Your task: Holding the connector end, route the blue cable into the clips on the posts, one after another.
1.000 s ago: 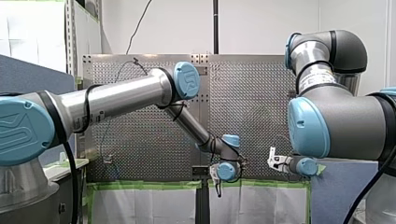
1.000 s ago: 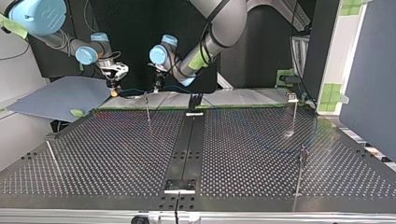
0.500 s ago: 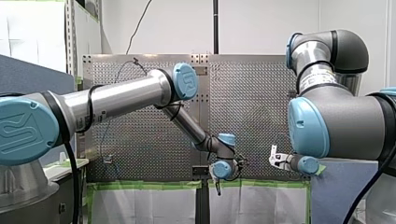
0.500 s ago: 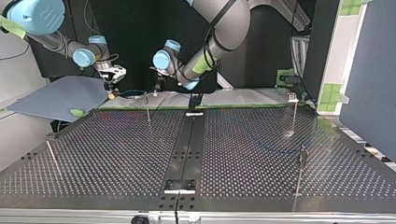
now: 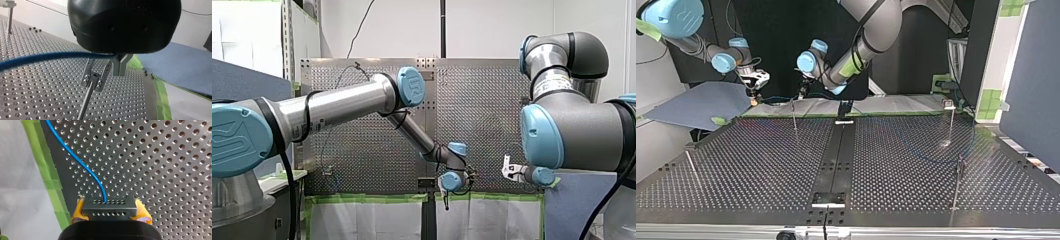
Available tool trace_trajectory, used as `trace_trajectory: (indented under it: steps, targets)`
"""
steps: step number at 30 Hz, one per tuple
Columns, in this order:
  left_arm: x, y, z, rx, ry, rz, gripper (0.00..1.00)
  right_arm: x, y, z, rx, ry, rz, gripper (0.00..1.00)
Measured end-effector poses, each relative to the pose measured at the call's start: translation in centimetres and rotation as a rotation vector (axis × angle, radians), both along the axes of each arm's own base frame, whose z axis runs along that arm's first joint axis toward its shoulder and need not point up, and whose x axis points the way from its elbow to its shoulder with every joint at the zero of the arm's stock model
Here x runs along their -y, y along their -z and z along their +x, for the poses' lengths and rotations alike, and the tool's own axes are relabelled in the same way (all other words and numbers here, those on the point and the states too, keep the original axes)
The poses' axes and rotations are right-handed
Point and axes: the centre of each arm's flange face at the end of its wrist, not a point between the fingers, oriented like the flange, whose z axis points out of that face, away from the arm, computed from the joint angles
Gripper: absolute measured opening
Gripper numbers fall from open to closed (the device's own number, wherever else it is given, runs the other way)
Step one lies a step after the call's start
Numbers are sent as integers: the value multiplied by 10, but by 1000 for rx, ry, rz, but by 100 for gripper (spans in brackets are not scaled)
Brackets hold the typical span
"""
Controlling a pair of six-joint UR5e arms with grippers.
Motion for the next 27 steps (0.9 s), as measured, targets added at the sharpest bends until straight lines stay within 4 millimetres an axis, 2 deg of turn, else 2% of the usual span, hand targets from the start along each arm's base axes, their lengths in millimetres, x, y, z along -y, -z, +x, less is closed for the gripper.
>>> trace_trajectory:
  steps: [18,27]
  targets:
    - [6,2,-16,11,26,92,1,-14,7,-5,-21,-23,34,0]
    - [6,2,-16,20,29,106,1,-12,6,-10,-29,-32,29,0]
